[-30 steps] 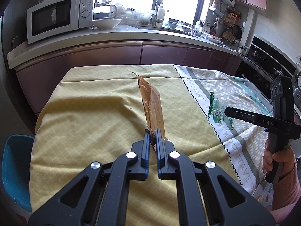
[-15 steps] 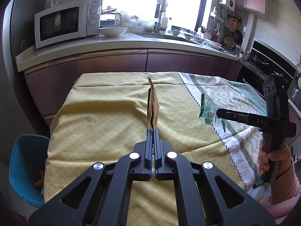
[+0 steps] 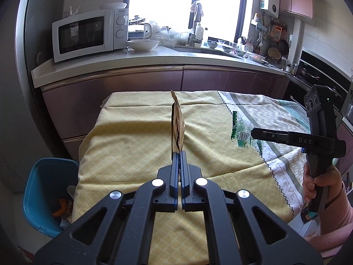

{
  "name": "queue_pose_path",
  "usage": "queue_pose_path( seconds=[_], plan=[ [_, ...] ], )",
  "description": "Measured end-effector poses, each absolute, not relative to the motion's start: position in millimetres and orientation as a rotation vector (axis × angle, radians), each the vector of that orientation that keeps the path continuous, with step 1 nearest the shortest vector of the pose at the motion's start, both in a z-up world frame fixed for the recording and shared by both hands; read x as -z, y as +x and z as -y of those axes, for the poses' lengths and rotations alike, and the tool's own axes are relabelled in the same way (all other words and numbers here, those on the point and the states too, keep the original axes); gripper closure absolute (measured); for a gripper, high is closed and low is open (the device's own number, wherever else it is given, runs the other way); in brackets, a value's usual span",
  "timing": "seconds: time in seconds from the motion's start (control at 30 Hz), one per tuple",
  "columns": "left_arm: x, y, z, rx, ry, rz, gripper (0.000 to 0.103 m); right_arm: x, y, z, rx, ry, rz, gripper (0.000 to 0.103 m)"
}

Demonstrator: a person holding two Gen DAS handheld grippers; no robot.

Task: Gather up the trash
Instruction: 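Carry brown wrapper in left gripper while right gripper carries candy wrapper to teal bin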

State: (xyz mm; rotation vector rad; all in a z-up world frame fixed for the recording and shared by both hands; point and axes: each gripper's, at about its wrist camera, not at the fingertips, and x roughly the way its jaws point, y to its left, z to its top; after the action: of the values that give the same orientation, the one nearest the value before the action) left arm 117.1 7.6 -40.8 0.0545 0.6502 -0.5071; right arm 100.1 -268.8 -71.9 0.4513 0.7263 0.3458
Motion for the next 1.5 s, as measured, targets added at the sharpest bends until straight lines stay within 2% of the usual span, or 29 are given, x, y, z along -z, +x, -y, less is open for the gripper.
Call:
queue_pose_path(
  seconds=[1.5],
  plan=[
    [33, 93, -107, 0.338, 0.031, -0.618, 0.101, 66, 125, 172, -0.523, 0.393, -0.765, 0.074]
  ],
)
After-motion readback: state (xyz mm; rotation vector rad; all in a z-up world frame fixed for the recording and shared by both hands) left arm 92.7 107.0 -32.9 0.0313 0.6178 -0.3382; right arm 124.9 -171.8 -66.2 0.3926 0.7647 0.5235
